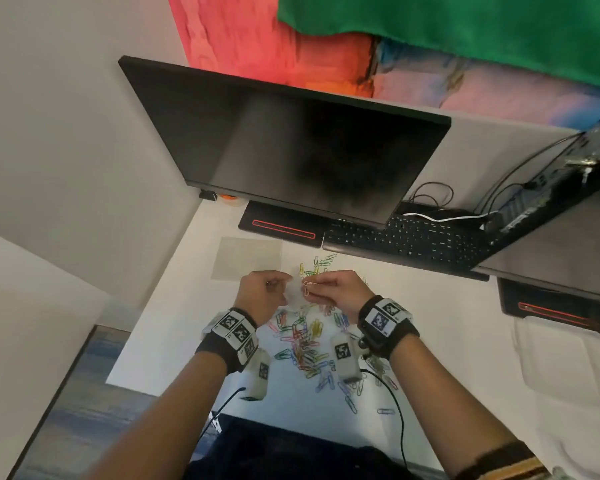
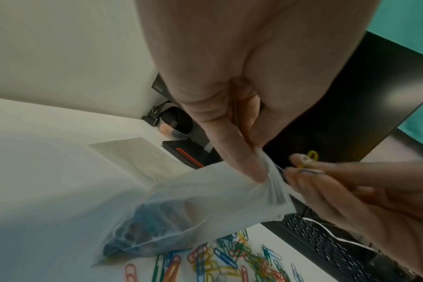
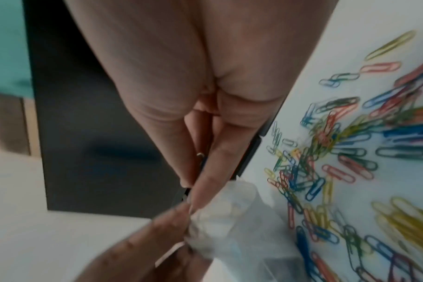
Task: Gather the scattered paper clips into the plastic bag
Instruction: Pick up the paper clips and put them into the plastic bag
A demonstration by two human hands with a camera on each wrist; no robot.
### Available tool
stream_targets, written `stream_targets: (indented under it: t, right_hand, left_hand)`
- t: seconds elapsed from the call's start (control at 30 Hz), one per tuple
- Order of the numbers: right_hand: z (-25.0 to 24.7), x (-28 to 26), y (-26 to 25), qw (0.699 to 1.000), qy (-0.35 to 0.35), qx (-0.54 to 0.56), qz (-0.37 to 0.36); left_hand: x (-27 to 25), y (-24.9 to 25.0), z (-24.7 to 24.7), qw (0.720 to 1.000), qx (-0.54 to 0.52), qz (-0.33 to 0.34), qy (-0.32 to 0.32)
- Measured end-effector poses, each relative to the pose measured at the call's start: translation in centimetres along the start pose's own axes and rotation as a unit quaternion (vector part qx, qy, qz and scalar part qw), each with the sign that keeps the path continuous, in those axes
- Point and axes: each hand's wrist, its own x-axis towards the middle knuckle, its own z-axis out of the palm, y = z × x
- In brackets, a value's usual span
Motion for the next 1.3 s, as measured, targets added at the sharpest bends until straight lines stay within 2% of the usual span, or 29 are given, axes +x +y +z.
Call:
stream_targets:
  t: [0.07,0.17,0.27,0.37,0.43,0.5,0.6,0.67,0.73,0.87,0.93,1.1,1.2,1.3]
  right_hand:
    - [1.6,0.5,0.4,0.993,0.018,-0.118,-0.023]
    - [3.0,0.3,0.3,0.950,0.034,-0.305,-0.064]
    - [3.3,-0.3,-0.3,0.932,0.056,-0.338,-0.115]
    - [1.3,-1.4,-0.5,0.940,0.082,-0.298,-0.142]
    - [-1.3,-2.5,0.2,0.935,0.102,-0.327,-0.094]
    - [-4.5,-4.2,1.8,0.913,0.119,-0.389,0.009]
    - [-8.1,-7.2,5.0,0.873,0.088,-0.451,0.163]
    - [-9.2,-9.3,6.6,0.869,0.060,-0.436,0.224]
    - [-9.5,-11.0,7.9,0.877,0.045,-0.410,0.247]
    - [-8.7,-12.5,11.1,0.877,0.029,-0.432,0.210]
    - [-8.5,-12.3,12.7,0.879,0.067,-0.446,0.156]
    - [-8.2,-9.6,13.2,0.911,0.186,-0.361,0.072]
    - [-8.1,-7.9,12.4,0.904,0.232,-0.357,0.029]
    - [-8.5,-6.4,12.2,0.881,0.216,-0.421,0.011]
  left_hand:
    - [-0.1,-0.1,0.0,1.000,0.027,0.015,0.001]
    - [-0.1,-0.4,-0.2,0.997,0.059,0.040,0.009]
    - [0.1,-0.7,-0.6,0.995,0.086,0.047,0.016]
    - [0.3,-0.8,-1.2,0.996,0.073,0.040,0.039]
    - [0.5,-0.6,-1.9,0.996,0.064,0.040,0.056]
    - [0.6,-0.6,-2.7,0.994,0.076,0.044,0.072]
    - [0.6,-0.3,-4.0,0.992,0.072,0.050,0.094]
    - [0.4,0.2,-4.3,0.992,0.054,0.054,0.103]
    - [0.1,1.2,-3.9,0.993,0.036,0.065,0.095]
    - [-0.6,2.9,-1.5,0.993,0.022,0.095,0.061]
    - [-0.8,3.1,-0.2,0.995,0.018,0.087,0.044]
    - [-1.3,2.8,3.2,0.997,0.015,0.078,0.000]
    - [-1.7,2.6,4.9,0.997,0.019,0.070,-0.022]
    - [-2.0,2.5,5.8,0.998,0.022,0.057,-0.030]
